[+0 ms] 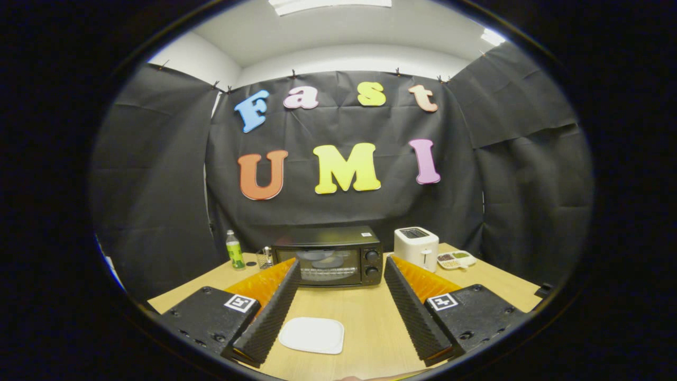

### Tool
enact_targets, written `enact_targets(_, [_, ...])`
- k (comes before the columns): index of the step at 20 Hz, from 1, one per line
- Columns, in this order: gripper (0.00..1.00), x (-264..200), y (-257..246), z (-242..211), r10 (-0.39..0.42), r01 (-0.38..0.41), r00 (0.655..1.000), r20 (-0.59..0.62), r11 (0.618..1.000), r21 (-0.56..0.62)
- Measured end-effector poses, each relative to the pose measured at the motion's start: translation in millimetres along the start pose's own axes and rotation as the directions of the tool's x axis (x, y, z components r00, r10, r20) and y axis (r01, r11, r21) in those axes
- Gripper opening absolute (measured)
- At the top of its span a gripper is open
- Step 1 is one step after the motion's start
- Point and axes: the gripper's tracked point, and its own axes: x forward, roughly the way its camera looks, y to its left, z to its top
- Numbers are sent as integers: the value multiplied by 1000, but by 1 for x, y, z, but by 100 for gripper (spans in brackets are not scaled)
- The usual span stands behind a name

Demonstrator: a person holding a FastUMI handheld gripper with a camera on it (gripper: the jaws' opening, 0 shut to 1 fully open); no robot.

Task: Open the toaster oven, put the food inside, and close the toaster oven door.

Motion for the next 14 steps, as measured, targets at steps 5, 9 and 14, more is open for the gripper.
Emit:
enact_targets(5, [100, -3, -14, -7, 19, -18, 1000, -9, 999, 30])
enact_targets(9, [100, -3, -26, -6, 21, -21, 1000, -9, 999, 26])
enact_targets(14, [100, -6, -52, -4, -9, 9, 1000, -3, 999, 53])
